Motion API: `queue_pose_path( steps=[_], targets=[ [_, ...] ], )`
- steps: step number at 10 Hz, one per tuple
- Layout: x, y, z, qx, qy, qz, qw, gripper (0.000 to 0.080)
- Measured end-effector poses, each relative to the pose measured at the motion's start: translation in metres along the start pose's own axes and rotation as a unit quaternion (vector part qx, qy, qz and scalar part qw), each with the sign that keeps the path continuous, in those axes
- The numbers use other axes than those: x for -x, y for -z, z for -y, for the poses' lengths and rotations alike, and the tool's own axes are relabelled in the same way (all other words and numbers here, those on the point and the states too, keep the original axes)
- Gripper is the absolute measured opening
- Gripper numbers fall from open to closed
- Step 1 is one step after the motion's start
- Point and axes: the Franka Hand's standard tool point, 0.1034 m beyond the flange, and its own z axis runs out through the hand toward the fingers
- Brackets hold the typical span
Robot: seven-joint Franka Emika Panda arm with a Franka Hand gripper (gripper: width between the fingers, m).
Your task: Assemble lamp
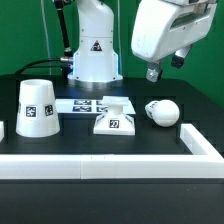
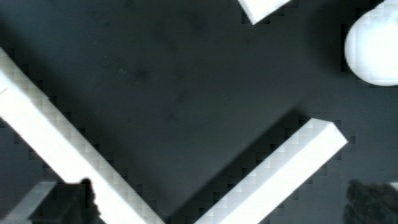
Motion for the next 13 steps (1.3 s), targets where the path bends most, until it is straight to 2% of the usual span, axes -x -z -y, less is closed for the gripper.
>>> queue_pose_path(
  steps=[5, 6, 7, 8, 9, 10, 13],
  targets=[
    [0.001, 0.0, 0.0, 0.001, -0.002, -0.003, 1.0, 0.0699],
    [0.013, -0.002, 0.004, 0.015, -0.017, -0.019, 1.0, 0.0699],
    [0.041, -0.009, 0.018, 0.028, -0.047, -0.032, 0.998, 0.0699],
    [0.059, -0.019, 0.025, 0.036, -0.063, -0.046, 0.996, 0.0699],
    [0.077, -0.034, 0.029, 0.04, -0.074, -0.057, 0.995, 0.0699],
    [0.088, -0.045, 0.032, 0.033, -0.089, -0.064, 0.993, 0.0699],
    [0.083, -0.042, 0.033, 0.026, -0.199, -0.066, 0.977, 0.0699]
  ],
)
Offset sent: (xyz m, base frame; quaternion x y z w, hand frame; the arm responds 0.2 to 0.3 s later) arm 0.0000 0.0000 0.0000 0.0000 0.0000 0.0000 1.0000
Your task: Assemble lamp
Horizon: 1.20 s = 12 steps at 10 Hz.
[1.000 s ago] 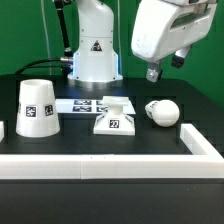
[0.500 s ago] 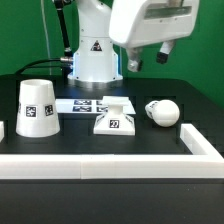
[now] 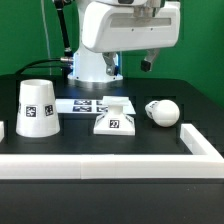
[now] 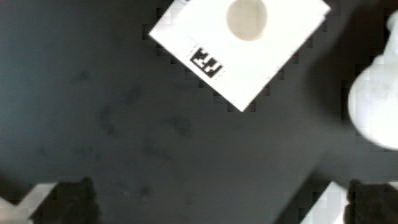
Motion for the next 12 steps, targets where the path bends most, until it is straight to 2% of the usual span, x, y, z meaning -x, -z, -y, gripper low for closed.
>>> queue_pose_path(
  steps=[2, 5, 6, 7, 10, 12],
  targets=[
    [0.001, 0.0, -0.001, 0.001, -0.075, -0.002, 0.997, 0.0699],
    [0.028, -0.02, -0.009, 0.001, -0.207, -0.017, 0.978, 0.0699],
    [0.034, -0.027, -0.009, -0.004, -0.223, -0.024, 0.975, 0.0699],
    [0.036, -0.031, -0.007, -0.009, -0.257, -0.025, 0.966, 0.0699],
    [0.034, -0.032, -0.006, -0.012, -0.257, -0.028, 0.966, 0.0699],
    [0.036, -0.046, -0.004, -0.012, -0.247, -0.035, 0.968, 0.0699]
  ],
)
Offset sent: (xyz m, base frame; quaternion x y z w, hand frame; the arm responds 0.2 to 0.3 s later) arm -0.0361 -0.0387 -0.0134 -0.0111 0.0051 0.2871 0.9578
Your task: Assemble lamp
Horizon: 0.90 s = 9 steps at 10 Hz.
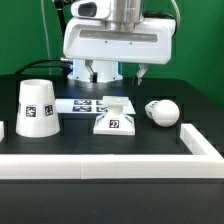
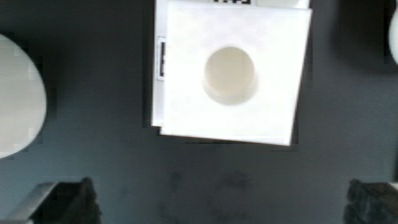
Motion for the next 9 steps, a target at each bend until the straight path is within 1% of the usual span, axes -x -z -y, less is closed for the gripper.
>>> queue_pose_path(
  steps=[2, 9],
  targets=[
    [0.006, -0.014, 0.002, -0.002, 0.001, -0.001, 1.0, 0.0699],
    [0.013, -0.036, 0.004, -0.006, 0.001, 0.008, 1.0, 0.0699]
  ],
)
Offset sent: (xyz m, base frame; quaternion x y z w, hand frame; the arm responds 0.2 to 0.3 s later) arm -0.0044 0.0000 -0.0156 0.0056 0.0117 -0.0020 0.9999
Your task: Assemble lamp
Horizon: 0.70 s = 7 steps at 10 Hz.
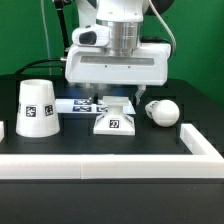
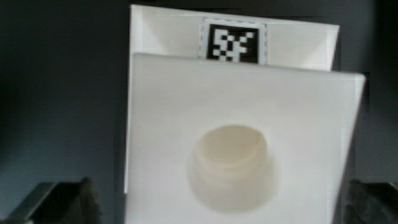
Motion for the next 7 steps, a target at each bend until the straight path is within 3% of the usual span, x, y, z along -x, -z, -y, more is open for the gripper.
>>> queue_pose_path(
  steps=[3, 4, 5, 7],
  targets=[
    [0.0003, -0.0006, -0.0002, 0.0, 0.002, 0.001, 1.0, 0.0699],
    [0.0001, -0.0004, 0.0, 0.0, 0.003, 0.0, 1.0, 0.0579],
    [0.0001, -0.0005, 0.0007, 0.0, 0.003, 0.0, 1.0, 0.0534],
    [0.0001, -0.0005, 0.0008, 0.0, 0.005, 0.0, 1.0, 0.0535]
  ],
)
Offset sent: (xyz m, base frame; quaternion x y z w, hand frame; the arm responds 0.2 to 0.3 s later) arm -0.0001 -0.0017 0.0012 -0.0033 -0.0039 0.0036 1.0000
